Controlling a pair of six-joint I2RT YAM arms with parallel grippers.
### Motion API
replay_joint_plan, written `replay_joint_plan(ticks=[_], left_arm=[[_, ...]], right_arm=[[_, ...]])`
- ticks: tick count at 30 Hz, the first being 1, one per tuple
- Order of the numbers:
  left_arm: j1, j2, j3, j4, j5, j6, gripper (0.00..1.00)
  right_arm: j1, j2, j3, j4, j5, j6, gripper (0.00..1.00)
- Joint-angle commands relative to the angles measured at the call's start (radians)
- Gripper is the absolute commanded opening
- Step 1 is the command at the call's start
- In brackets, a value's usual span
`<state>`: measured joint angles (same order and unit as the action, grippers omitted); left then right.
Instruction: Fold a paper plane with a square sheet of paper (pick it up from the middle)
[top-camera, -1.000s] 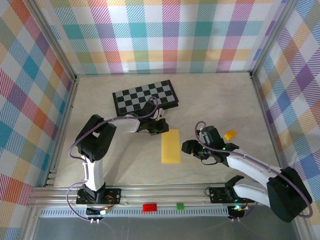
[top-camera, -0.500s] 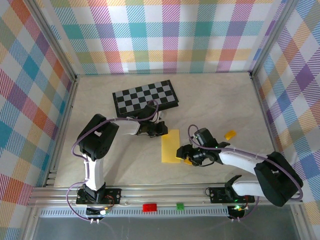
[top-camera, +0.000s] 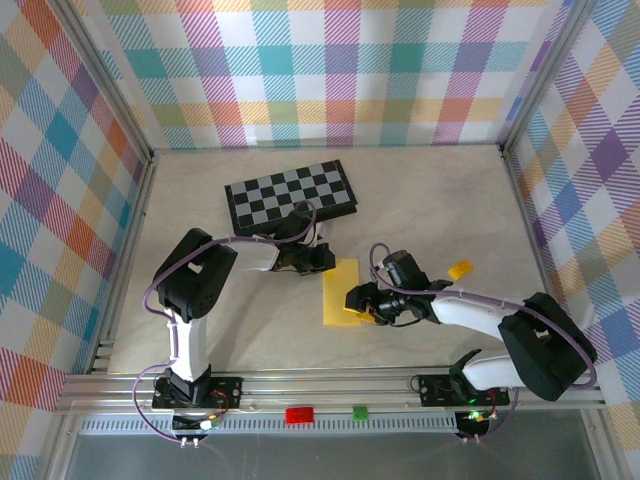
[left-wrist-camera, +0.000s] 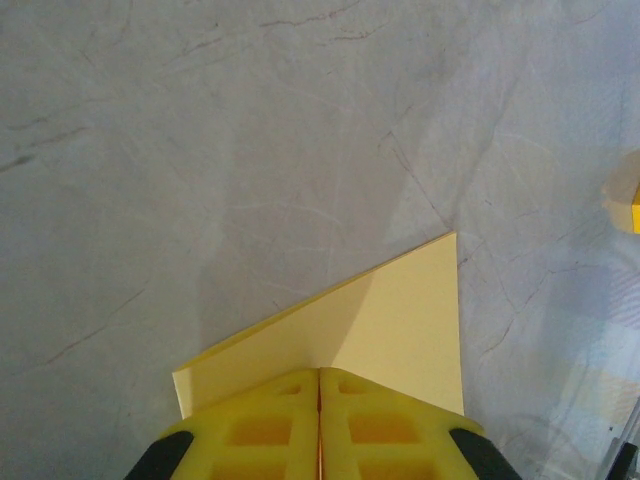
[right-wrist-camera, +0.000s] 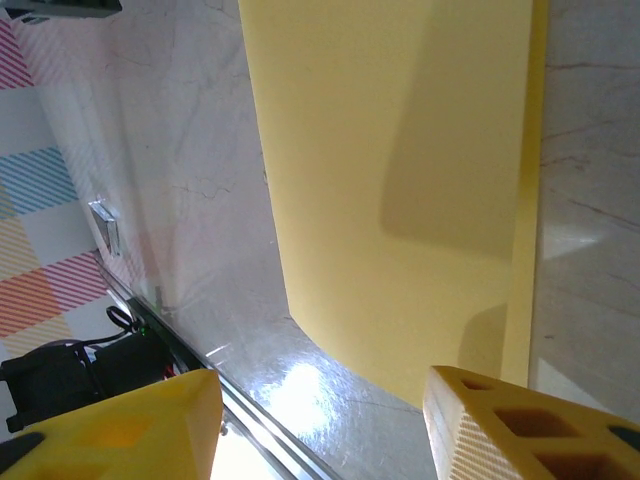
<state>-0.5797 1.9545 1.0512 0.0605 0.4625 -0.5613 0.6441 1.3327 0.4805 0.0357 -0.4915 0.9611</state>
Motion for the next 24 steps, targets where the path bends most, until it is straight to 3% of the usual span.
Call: replay_joint_plan(ticks=[1,8,15,24], left_arm=[[0.011,0.013,-0.045,-0.107,-0.024,0.0,0.08],[0.011,0.013,-0.046,-0.102,-0.021,-0.004,0.08],[0.011,0.015,-0.043,-0.105,-0.018,-0.002,0.09],[0.011,0.009,-0.042,-0.108,-0.015,-0.003,0.09]], right_arm=[[0.006,-0.005,0.044,-0.039,0.036,-0.012,0.56],[0.006,-0.021,0.03,-0.152,0.103,-0.015,0.58],[0.007,-0.008,-0.023,-0.002,-0.009,0.008,0.57],[0.006,0.029,0.008,0.06,-0.033,-0.001,0.54]])
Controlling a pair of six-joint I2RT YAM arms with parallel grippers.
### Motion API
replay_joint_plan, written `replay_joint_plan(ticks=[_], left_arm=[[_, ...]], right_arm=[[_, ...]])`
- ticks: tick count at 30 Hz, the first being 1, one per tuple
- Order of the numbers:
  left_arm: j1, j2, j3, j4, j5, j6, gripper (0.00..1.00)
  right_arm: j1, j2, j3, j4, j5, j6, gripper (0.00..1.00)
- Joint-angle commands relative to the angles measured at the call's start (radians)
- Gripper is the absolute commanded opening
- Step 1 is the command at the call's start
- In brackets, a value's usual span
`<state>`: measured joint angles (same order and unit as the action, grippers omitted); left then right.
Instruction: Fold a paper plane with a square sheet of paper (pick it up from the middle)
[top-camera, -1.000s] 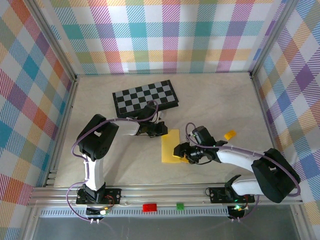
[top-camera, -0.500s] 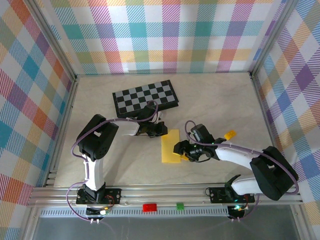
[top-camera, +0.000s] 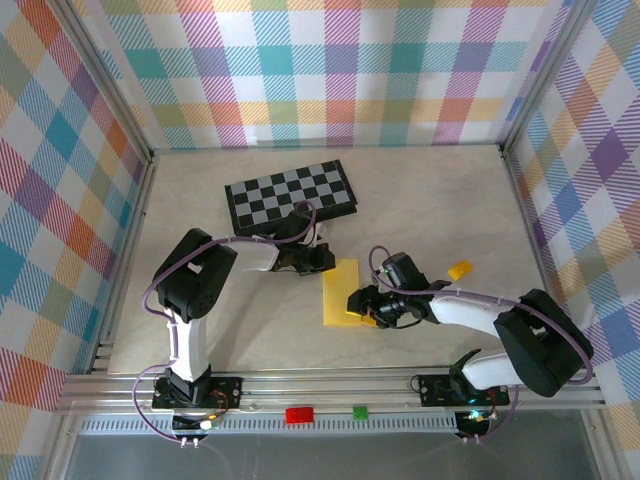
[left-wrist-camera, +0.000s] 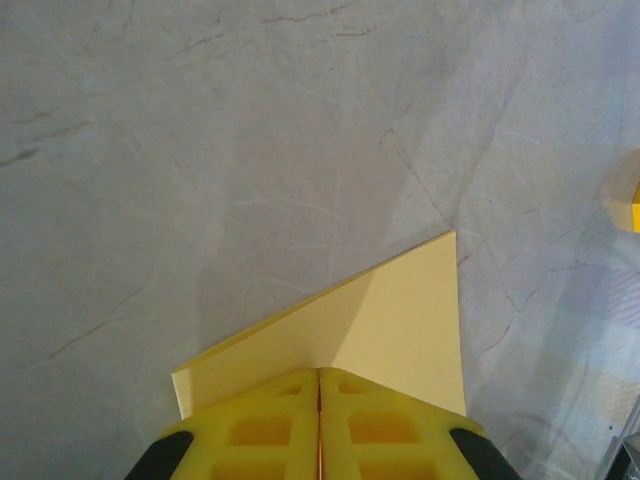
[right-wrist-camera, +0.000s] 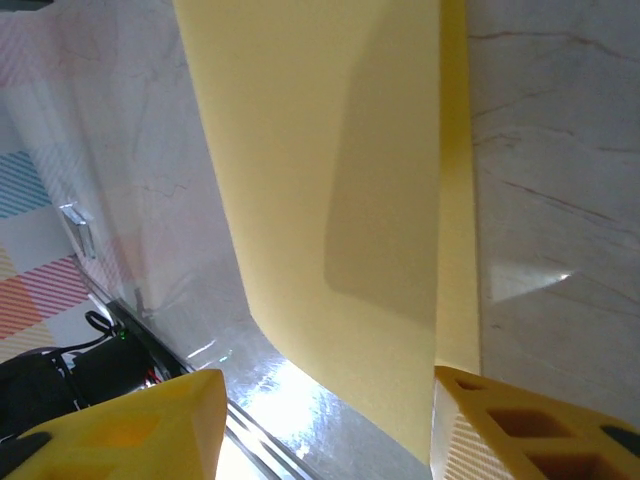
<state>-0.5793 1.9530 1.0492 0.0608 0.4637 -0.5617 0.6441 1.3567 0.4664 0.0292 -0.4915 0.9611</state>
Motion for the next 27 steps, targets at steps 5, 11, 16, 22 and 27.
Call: replay_joint_plan(ticks=[5,11,16,22,27], left_arm=[[0.01,0.01,-0.043,-0.088,0.008,-0.018,0.09],[0.01,0.009,-0.044,-0.075,0.023,-0.024,0.09],[0.01,0.01,-0.047,-0.069,0.026,-0.028,0.09],[0.01,0.013,-0.044,-0.063,0.033,-0.035,0.09],[0.01,0.016,-0.039,-0.06,0.041,-0.04,0.1]], right_arm=[[-0.006,0.039,0.05,0.076,-0.005,-0.029,0.53],[-0.074,0.138,0.062,0.208,-0.103,-0.036,0.5],[-0.117,0.2,0.086,0.227,-0.146,-0.078,0.42],[-0.172,0.252,0.068,0.304,-0.213,-0.084,0.32],[-0.195,0.301,0.061,0.35,-0.259,-0.09,0.23]])
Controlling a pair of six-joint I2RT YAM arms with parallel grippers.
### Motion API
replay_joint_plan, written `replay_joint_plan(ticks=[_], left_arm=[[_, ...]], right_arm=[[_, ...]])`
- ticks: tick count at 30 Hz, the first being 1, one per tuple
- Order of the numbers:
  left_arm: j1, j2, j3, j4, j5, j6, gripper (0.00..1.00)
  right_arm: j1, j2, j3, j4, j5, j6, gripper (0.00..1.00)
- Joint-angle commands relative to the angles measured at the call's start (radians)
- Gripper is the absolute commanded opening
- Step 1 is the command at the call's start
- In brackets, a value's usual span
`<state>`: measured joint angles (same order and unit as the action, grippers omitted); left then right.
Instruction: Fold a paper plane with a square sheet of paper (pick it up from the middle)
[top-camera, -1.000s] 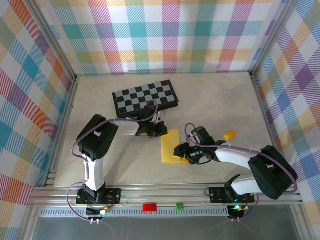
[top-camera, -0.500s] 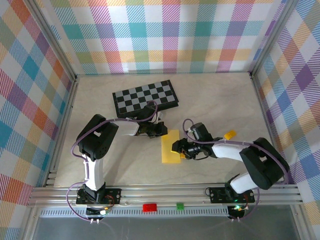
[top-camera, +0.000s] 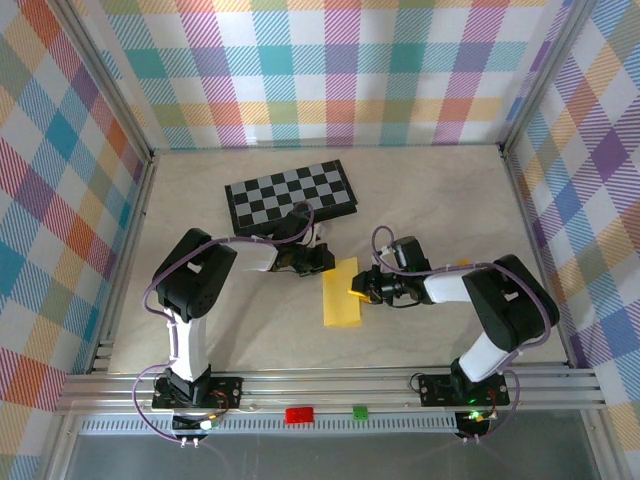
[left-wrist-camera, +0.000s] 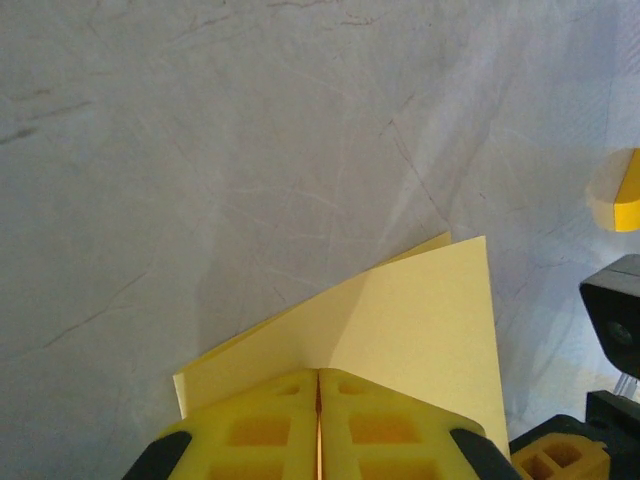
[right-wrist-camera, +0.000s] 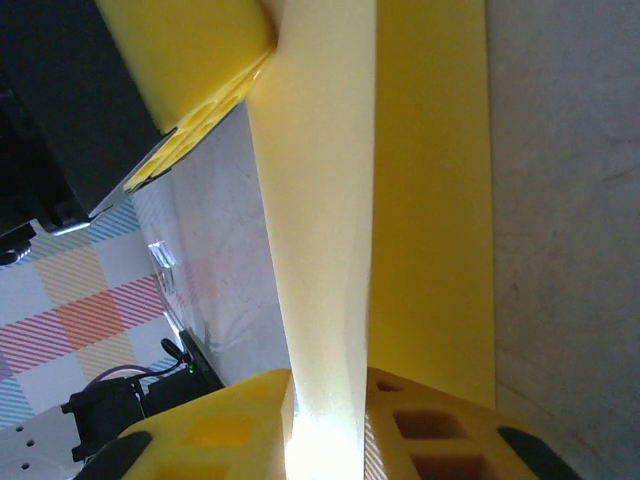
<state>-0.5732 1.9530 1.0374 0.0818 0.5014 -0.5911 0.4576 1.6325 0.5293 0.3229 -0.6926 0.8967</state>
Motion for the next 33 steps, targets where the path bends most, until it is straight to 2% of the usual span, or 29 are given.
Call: replay_joint_plan(ticks=[1,9,12,13,15,18,22,28,33], left_arm=[[0.004,0.015,-0.027,-0.081,0.004,-0.012,0.1],[0.004,0.008,0.027,-0.14,0.004,0.023,0.1],[0.004,-0.002,0.037,-0.148,0.006,0.031,0.12],[0.004,-0.01,0.038,-0.143,0.012,0.038,0.14],[0.004,-0.048,0.036,-0.113,0.026,0.051,0.25],[0.004,-0.119,0.046,-0.117,-0.001,0.071,0.4],[0.004,-0.23,-0.006,-0.065,-0.034,0.07,0.54],[0.004,-0.39,-0.165,0.007,-0.098,0.065,0.59],[0.005,-0.5,-0.291,0.065,-0.106,0.065,0.57]], right_arm=[[-0.012,0.032,-0.002,0.06,-0.061,-0.027,0.23],[-0.032,0.07,0.006,0.08,-0.085,-0.047,0.17],[-0.038,0.07,0.007,0.092,-0.092,-0.05,0.11],[-0.037,0.07,0.008,0.094,-0.092,-0.049,0.1],[-0.037,0.068,0.007,0.102,-0.085,-0.039,0.07],[-0.037,0.06,-0.004,0.136,-0.06,-0.002,0.06],[-0.035,0.067,-0.016,0.223,-0.025,0.069,0.05],[-0.031,0.083,0.021,0.215,0.016,0.08,0.07],[-0.031,0.08,0.062,0.11,-0.001,0.017,0.14]])
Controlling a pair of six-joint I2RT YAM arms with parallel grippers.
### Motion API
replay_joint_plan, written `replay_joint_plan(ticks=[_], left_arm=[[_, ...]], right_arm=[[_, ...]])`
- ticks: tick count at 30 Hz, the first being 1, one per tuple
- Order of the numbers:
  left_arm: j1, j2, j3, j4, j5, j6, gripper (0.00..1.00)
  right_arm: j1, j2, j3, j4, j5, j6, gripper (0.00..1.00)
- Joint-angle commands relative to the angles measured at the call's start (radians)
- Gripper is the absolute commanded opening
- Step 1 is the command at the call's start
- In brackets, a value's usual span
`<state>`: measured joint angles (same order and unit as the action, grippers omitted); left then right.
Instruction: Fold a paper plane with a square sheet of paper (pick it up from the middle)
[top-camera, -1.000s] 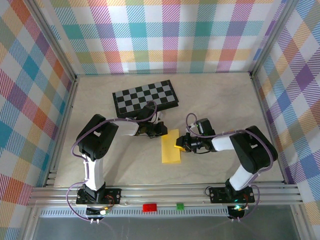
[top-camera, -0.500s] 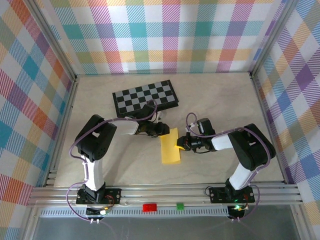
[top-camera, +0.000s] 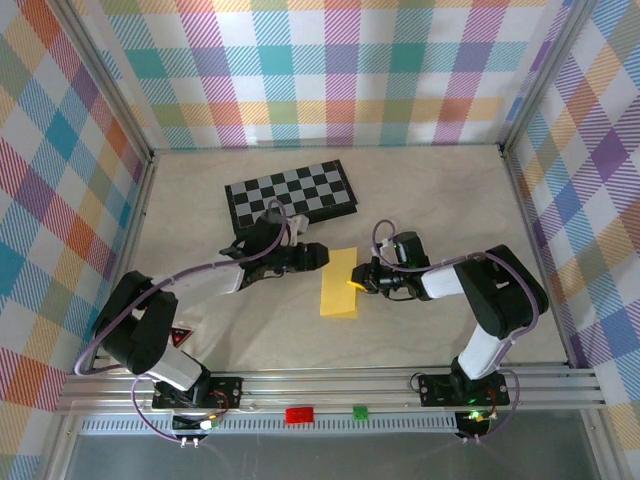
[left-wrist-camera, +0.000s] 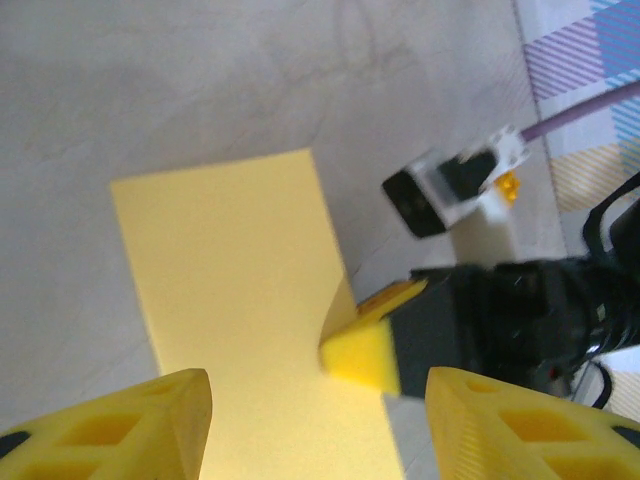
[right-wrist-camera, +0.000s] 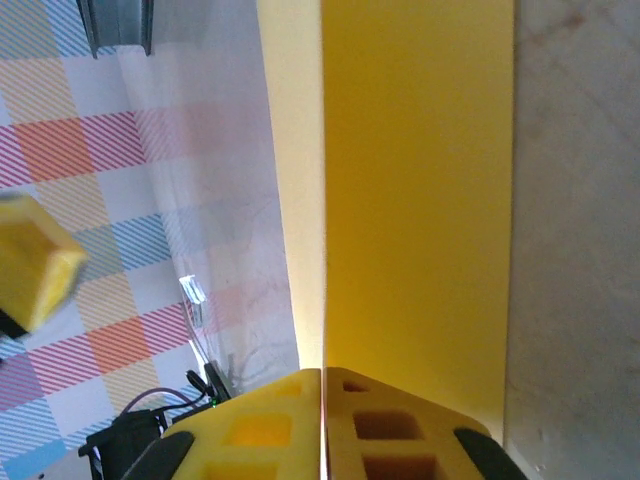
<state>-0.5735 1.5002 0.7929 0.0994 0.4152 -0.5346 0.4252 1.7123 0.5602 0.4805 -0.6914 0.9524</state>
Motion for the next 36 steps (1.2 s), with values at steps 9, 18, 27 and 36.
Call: replay_joint_plan(ticks=[9,18,27,36], left_arm=[[-0.058,-0.105,-0.168,0.203,0.003,0.042,0.42],[-0.279,-0.169,-0.182,0.084,-0.215,0.236,0.55],[-0.592,-0.103,-0.094,-0.05,-0.644,0.487,0.69],[-0.744,0.078,0.014,-0.1,-0.96,0.586,0.8]], right_arm=[[-0.005,-0.035,0.058,-0.155,-0.016,-0.108,0.1],[-0.006,-0.041,0.064,-0.175,-0.023,-0.113,0.08],[-0.006,-0.045,0.078,-0.166,-0.041,-0.089,0.11],[-0.006,-0.04,0.087,-0.176,-0.04,-0.08,0.12]])
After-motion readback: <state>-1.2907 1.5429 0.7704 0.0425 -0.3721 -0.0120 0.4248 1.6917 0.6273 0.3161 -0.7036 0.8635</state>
